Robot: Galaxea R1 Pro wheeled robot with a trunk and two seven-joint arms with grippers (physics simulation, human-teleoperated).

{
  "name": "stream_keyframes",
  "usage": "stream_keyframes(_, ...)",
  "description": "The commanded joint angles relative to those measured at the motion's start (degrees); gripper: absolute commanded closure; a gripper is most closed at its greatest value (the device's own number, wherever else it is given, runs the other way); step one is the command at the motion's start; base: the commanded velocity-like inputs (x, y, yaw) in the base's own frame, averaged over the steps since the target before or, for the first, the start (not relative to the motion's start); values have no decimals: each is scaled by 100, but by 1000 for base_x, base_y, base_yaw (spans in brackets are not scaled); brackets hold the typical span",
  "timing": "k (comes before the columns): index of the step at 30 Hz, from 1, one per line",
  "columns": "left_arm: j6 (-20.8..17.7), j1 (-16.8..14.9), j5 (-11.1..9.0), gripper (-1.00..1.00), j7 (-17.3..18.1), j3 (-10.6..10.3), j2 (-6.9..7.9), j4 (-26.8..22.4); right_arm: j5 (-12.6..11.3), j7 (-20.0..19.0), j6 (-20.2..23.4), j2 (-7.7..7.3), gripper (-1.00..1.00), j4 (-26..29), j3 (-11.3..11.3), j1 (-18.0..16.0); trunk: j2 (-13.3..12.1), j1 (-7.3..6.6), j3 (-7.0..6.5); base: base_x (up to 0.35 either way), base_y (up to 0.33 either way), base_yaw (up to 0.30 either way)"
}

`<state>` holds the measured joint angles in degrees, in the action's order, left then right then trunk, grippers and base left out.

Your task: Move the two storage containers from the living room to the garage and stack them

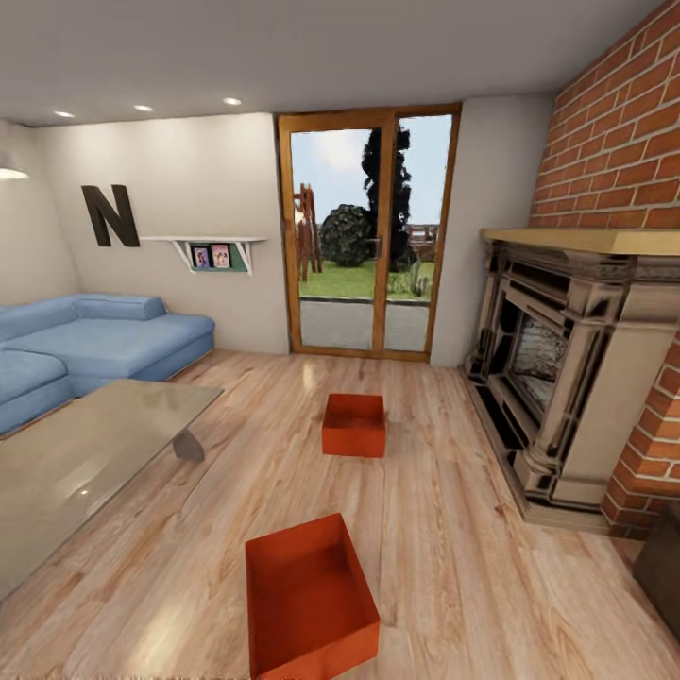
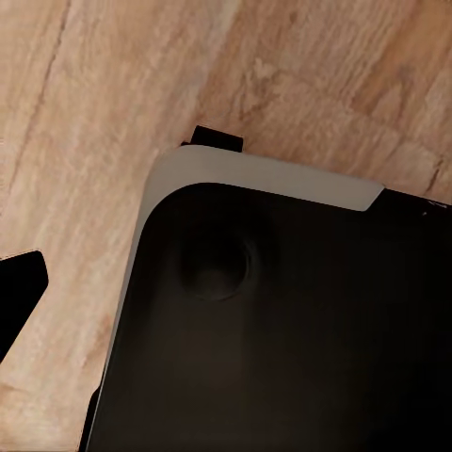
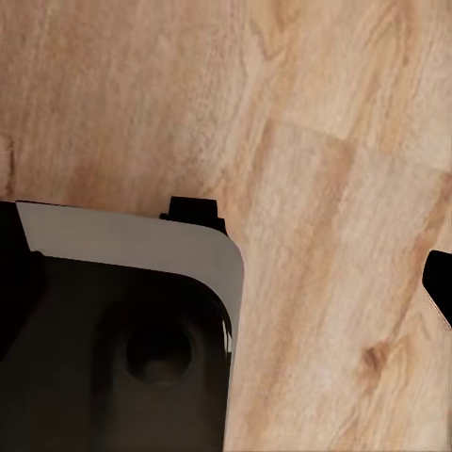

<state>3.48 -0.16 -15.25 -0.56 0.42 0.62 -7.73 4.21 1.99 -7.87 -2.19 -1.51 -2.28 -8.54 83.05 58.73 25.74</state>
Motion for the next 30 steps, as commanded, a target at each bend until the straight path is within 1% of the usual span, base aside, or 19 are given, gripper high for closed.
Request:
stream_keyframes(1, 13, -1, -22, -100, -6, 2, -1, 0, 45, 21, -27, 0, -100, -16, -19, -7, 3, 0, 6, 0, 0, 277)
stream_keyframes(17, 13, -1, -22, -100, -6, 2, -1, 0, 45, 21, -31, 0, -100, -16, -18, -7, 3, 0, 6, 0, 0, 270)
stream_keyframes(22, 13, -1, -22, -100, -4, 2, -1, 0, 45, 21, -31, -7, -100, -16, -18, -7, 3, 0, 6, 0, 0, 72)
stream_keyframes(30, 13, -1, -20, -100, 8, 2, 1, -6, 40, 21, -31, -18, -100, -16, -18, -7, 3, 0, 6, 0, 0, 9)
